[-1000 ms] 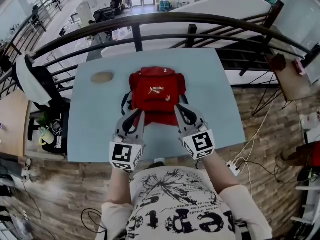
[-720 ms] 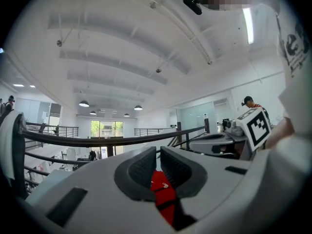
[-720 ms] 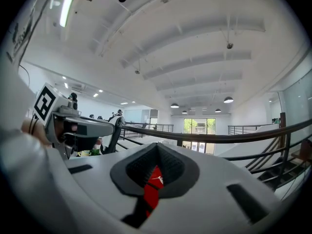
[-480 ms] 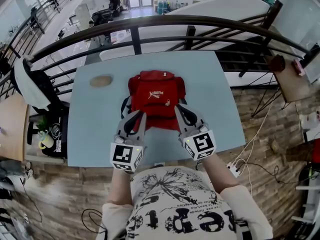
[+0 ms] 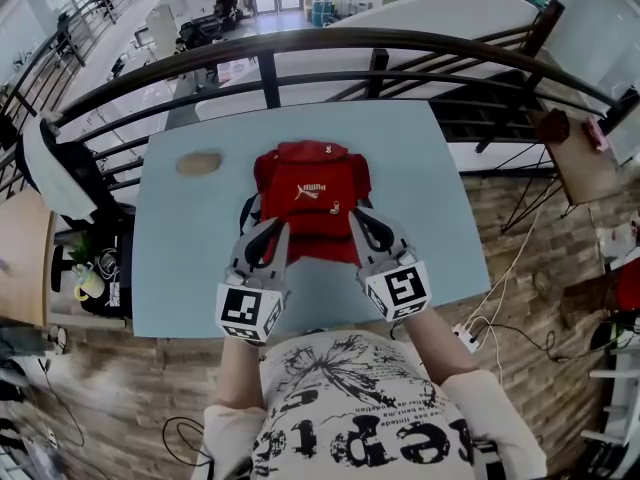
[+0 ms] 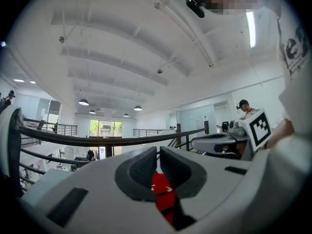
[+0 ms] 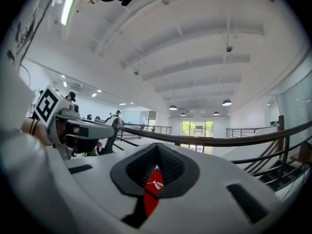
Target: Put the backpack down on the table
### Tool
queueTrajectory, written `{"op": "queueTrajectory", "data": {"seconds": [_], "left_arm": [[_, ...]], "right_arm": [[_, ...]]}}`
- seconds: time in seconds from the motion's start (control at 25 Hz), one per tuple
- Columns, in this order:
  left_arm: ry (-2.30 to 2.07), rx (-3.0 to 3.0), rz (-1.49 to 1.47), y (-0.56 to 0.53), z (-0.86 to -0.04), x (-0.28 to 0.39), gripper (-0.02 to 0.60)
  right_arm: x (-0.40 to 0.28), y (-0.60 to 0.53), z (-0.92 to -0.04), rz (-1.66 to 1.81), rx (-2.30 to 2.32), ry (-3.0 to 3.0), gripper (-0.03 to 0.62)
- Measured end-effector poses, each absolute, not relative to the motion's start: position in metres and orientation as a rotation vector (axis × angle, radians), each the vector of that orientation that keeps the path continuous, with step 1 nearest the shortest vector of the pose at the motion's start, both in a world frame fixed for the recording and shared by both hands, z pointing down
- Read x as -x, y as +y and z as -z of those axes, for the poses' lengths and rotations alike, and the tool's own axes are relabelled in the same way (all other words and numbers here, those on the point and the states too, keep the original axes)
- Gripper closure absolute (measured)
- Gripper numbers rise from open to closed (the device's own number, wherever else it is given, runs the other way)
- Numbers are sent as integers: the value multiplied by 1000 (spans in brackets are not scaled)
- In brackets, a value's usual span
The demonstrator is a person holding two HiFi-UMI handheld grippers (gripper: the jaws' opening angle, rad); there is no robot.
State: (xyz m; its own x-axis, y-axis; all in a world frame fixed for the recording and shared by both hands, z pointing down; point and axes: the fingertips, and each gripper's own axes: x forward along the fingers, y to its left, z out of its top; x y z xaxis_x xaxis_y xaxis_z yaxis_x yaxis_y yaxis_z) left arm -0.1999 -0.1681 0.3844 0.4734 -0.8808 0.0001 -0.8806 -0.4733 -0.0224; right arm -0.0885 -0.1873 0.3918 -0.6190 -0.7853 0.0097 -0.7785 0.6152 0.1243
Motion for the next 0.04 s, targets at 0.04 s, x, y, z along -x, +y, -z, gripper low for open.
{"op": "queueTrajectory", "data": {"seconds": [0.04], "left_arm": [[1600, 2677, 19, -169, -384, 200, 558]], "right_arm": [[88, -188, -390, 176, -1341, -2766, 603]]}}
